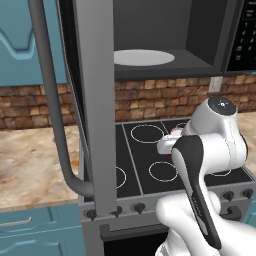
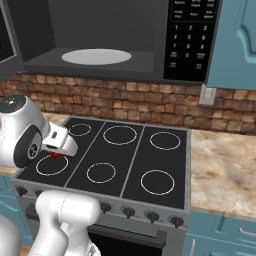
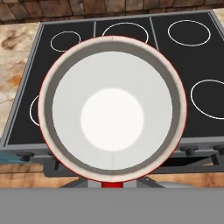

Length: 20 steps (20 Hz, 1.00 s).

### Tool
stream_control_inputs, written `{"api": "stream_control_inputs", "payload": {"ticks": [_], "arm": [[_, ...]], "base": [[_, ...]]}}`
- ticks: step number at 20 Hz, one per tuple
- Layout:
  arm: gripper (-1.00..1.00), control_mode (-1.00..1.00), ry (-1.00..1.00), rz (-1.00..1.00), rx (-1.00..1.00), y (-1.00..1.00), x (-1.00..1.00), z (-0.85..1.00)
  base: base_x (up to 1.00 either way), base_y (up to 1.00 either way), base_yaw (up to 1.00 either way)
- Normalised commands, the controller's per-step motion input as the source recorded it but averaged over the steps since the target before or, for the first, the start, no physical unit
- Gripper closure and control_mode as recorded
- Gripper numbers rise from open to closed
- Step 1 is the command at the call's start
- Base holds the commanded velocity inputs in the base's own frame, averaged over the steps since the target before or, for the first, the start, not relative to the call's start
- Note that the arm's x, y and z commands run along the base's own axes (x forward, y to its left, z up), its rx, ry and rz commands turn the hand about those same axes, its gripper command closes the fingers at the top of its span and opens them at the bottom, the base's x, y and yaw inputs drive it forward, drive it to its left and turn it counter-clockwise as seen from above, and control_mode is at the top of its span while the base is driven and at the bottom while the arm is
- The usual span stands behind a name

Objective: Pick the mug from the counter and place it inside the microwave. Then close the microwave.

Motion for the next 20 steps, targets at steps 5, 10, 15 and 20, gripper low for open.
{"api": "stream_control_inputs", "payload": {"ticks": [5,10,15,20], "arm": [[1.00,-1.00,0.00,0.00,0.00,0.00,0.00,0.00],[1.00,-1.00,0.00,0.00,0.00,0.00,0.00,0.00],[1.00,-1.00,0.00,0.00,0.00,0.00,0.00,0.00],[1.00,-1.00,-0.02,0.03,0.00,0.00,0.00,0.00]], "base": [[0.00,0.00,0.00],[0.00,0.00,0.00],[0.00,0.00,0.00],[0.00,0.00,0.00]]}}
